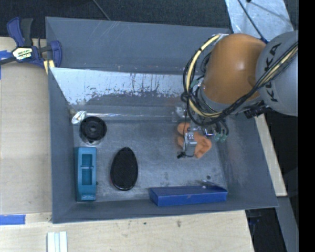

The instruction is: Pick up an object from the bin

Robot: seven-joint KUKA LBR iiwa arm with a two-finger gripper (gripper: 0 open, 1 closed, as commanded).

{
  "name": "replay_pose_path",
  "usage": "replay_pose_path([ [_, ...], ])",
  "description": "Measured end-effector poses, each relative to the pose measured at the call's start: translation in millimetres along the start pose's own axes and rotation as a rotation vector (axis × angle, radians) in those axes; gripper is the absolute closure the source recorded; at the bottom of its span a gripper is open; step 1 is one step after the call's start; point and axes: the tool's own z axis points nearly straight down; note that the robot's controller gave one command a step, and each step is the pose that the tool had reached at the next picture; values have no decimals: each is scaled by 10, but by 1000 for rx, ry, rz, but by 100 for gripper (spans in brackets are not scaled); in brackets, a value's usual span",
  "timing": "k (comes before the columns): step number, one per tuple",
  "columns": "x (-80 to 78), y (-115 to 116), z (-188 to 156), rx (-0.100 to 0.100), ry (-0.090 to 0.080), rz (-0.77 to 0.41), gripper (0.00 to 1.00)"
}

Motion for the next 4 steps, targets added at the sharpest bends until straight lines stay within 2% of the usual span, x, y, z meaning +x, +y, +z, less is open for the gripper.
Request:
replay_pose_path([
  [1,-17,0,-48,0,-9,0,0],
  [2,98,-398,160,-1,-12,-44,0],
  [3,130,-870,273,3,-8,-15,0],
  [4,-278,-567,453,1,-12,94,0],
])
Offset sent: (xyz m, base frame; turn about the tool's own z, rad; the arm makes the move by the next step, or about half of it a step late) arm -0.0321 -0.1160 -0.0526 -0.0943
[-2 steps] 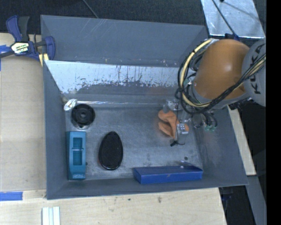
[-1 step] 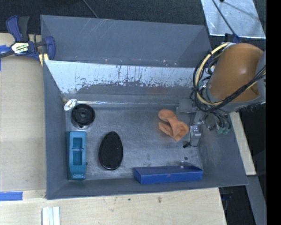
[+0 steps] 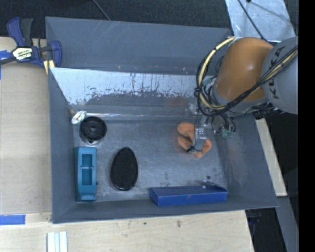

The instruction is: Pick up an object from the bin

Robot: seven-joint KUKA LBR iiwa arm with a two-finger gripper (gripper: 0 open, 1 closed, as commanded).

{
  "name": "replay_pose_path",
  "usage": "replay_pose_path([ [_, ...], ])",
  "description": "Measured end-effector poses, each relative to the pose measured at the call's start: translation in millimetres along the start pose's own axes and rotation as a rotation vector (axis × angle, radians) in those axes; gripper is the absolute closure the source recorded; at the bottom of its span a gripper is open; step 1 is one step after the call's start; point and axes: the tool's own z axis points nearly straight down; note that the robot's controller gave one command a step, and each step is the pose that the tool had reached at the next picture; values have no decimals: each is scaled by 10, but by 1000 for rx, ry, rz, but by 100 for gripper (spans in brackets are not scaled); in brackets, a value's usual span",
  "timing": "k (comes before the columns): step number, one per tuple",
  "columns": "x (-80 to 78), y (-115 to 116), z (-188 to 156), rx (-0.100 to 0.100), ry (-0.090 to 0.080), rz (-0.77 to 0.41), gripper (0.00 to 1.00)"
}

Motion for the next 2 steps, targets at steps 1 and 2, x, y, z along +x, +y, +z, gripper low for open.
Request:
replay_pose_path([
  [1,7,5,499,-1,2,-93,100],
  [2,7,5,499,-1,2,-93,100],
])
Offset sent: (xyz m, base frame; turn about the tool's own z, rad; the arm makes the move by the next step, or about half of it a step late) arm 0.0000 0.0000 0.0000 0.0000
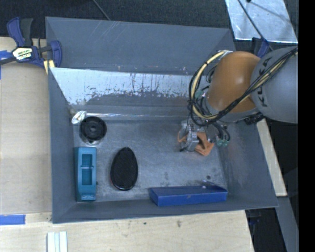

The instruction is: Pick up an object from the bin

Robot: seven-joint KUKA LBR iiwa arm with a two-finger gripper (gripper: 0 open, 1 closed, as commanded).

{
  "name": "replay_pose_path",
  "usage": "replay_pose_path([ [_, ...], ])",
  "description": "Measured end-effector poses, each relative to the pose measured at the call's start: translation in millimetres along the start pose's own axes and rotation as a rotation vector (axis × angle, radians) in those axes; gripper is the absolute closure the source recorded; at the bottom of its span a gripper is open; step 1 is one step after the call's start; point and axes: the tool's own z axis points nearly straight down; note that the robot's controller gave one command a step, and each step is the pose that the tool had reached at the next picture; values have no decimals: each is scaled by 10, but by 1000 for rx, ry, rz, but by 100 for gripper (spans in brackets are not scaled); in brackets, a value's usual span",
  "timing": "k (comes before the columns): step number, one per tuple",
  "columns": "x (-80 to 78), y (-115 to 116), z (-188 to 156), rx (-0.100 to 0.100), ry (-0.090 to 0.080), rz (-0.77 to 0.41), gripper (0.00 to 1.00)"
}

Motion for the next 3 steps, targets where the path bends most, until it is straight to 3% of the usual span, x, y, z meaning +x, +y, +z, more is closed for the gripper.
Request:
replay_pose_path([
  [1,20,53,-983,0,1,-10,100],
  [2,20,53,-983,0,1,-10,100],
  [3,5,66,-1411,-1,8,-8,100],
])
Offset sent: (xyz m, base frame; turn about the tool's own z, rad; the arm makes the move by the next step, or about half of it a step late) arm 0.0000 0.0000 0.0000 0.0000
